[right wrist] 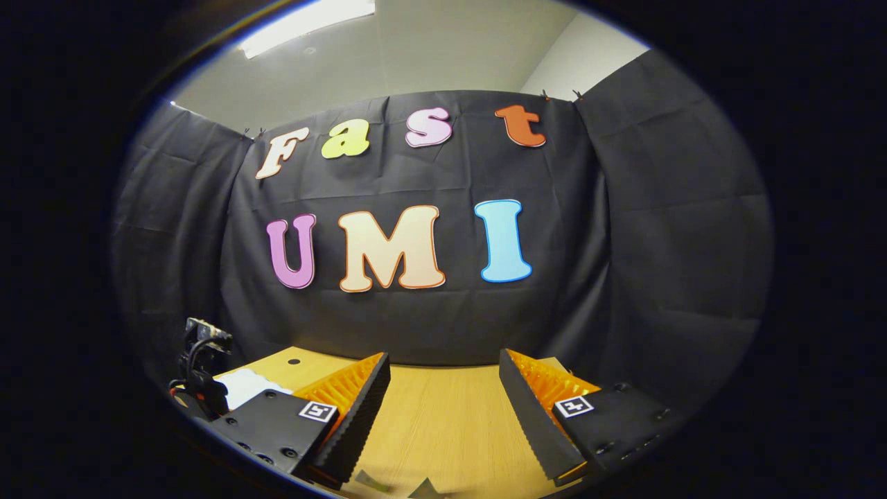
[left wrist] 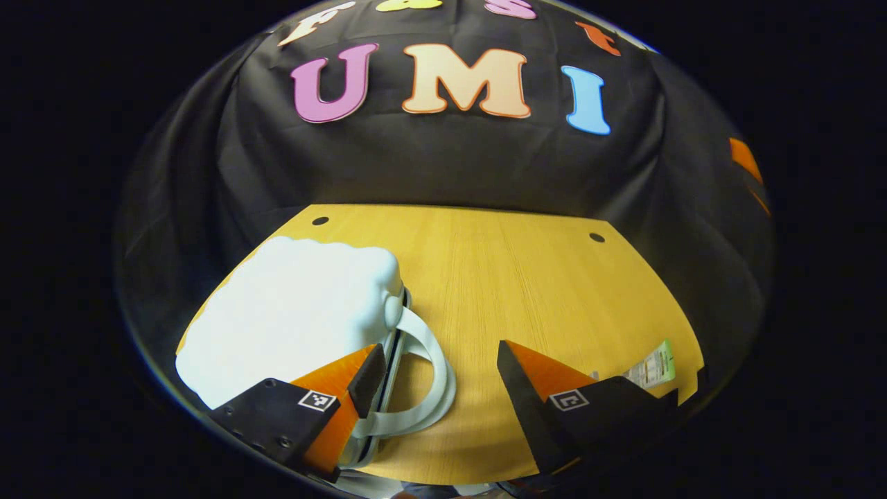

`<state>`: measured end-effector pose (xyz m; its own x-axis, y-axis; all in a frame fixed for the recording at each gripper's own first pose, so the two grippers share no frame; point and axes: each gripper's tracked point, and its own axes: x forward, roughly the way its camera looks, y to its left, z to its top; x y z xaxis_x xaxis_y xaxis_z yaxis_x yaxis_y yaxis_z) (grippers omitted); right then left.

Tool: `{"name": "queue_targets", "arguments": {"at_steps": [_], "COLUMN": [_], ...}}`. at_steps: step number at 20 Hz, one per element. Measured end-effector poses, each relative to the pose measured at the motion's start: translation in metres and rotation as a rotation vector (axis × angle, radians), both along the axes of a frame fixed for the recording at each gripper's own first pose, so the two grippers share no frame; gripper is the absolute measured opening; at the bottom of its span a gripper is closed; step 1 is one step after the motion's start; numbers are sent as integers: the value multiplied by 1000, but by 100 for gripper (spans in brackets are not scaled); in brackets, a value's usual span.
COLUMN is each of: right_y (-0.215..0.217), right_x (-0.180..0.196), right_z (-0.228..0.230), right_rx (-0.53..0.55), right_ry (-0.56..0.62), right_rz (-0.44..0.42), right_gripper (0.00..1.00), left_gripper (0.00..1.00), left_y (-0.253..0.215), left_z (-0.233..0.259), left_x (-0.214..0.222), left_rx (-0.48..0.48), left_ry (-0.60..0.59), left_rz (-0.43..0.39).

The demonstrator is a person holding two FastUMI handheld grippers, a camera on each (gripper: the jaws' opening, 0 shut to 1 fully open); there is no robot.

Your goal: First open the suitcase, pack the skin care products into it, and then close the suitcase.

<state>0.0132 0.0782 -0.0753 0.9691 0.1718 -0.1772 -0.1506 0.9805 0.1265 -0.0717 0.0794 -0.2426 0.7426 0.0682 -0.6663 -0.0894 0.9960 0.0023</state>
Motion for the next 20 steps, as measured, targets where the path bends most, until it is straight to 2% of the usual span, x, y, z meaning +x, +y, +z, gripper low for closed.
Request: {"name": "queue_targets", "arguments": {"at_steps": [2,6,8,11,15,17,18,19,20], "right_y": [-1,-15,-21,-24,-25,-25,-25,-26,-28], "right_x": [0,-1,-2,-6,-9,-9,-9,-9,-9], "right_z": [-1,1,-1,-8,-9,-13,-13,-14,-13], "right_rx": [-15,-37,-43,-48,-60,-61,-53,-48,-46], "right_ry": [6,11,19,40,39,42,44,44,44], "right_rz": [-7,-40,-56,-66,-63,-57,-54,-55,-57], "right_gripper": [98,95,98,98,98,98,98,98,98], "left_gripper": [95,94,94,86,80,64,47,36,34], "left_y": [-4,-3,-2,-4,-7,-6,-3,-2,3], "left_z": [-13,-38,-43,-58,-73,-82,-85,-87,-88], "left_x": [2,3,5,10,10,6,5,4,3], "left_rx": [-2,-44,-37,-59,-112,-118,-106,-92,-67], "left_ry": [45,132,149,194,247,286,299,311,317], "left_rz": [-20,1,1,-5,10,18,25,23,26]}}
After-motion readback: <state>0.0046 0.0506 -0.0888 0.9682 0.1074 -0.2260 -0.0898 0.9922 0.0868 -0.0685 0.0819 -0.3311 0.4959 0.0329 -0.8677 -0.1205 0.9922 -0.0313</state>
